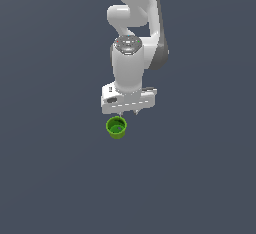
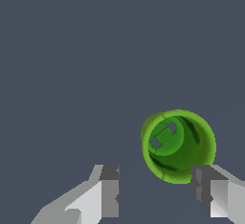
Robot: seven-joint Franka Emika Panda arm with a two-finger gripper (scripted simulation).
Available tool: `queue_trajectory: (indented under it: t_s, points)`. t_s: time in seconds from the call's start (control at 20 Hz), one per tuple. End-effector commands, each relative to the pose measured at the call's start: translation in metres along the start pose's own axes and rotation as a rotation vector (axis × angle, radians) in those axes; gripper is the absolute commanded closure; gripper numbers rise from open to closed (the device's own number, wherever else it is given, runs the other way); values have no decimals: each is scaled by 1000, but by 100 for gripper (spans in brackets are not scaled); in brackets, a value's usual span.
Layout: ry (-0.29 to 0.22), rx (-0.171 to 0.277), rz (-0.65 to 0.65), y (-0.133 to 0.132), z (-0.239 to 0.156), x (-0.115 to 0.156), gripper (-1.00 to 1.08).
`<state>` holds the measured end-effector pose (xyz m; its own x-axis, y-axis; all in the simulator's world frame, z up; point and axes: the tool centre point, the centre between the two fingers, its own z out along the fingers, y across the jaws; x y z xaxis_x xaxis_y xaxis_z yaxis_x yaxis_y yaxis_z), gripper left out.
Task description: Pick up the object and move it to a goal position.
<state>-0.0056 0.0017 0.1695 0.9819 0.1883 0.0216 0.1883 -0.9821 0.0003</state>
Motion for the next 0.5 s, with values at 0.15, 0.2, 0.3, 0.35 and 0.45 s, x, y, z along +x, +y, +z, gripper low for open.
queue_trajectory:
  t_s: [0.15, 0.2, 0.3, 0.35, 0.45]
  points:
    - [-2, -8, -142, 5, 15, -7, -20]
    - [-2, -9, -169, 6, 18, -9, -20]
    - [-3, -11, -223, 8, 23, -12, -20]
    - [-3, -12, -250, 9, 26, -13, -20]
    - [-4, -14, -304, 10, 31, -16, -20]
